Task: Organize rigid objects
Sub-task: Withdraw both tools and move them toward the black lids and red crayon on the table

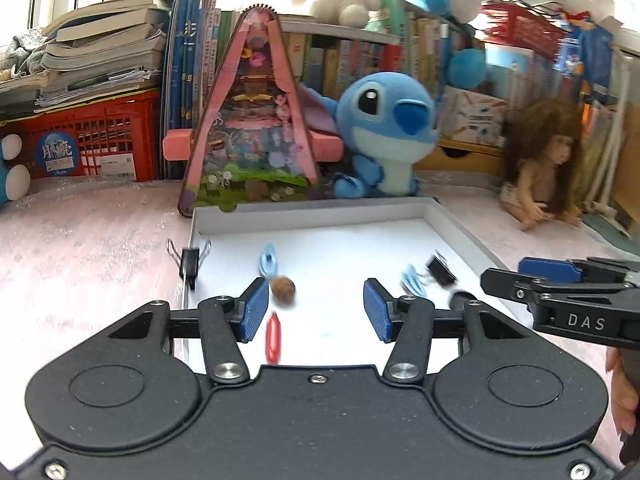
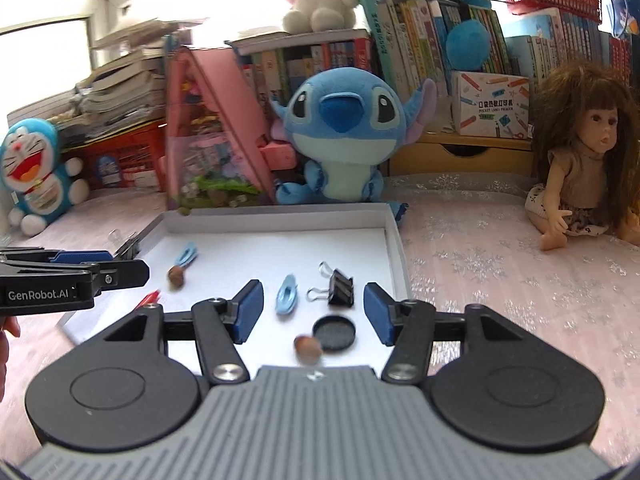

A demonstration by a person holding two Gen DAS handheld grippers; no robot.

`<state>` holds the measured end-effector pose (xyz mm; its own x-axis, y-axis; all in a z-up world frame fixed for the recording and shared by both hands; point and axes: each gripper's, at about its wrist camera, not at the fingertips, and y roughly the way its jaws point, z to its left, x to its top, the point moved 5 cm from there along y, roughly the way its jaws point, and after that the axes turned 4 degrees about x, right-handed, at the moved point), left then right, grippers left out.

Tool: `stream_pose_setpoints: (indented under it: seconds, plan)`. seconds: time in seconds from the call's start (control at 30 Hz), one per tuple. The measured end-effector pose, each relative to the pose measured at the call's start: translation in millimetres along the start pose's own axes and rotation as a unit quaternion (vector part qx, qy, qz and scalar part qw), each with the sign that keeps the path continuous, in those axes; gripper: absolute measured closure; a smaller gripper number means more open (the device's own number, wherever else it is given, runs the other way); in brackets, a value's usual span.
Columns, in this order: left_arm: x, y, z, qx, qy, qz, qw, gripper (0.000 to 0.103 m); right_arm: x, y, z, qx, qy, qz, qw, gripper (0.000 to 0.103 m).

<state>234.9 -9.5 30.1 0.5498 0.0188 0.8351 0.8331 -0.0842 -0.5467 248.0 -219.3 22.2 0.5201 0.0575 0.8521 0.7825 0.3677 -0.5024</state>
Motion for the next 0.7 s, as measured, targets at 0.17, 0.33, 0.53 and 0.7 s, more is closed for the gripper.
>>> stream_pose_setpoints:
  seconds: [0.17, 0.33, 0.53, 0.7]
  plan:
    - [-25, -29, -5, -0.015, 0.018, -0.007, 0.9997, 0.052, -17, -26, 8, 0.024, -0.011, -0.005, 1.0, 0.031]
    - [-57, -53, -11, -0.034, 0.04, -0.003, 0.9986, 0.052, -36, -51, 18, 0.048, -0.029, -0.014, 0.998, 0.028]
    - [-91, -79, -15, -0.055, 0.061, 0.001, 0.9966, 0.052, -61, -75, 28, 0.063, -0.042, -0.013, 0.997, 0.027]
    - [-111, -100, -16, -0.077, 0.069, -0.002, 0.9946, 0.051, -81, -91, 36, 0.069, -0.067, -0.011, 0.995, 0.026]
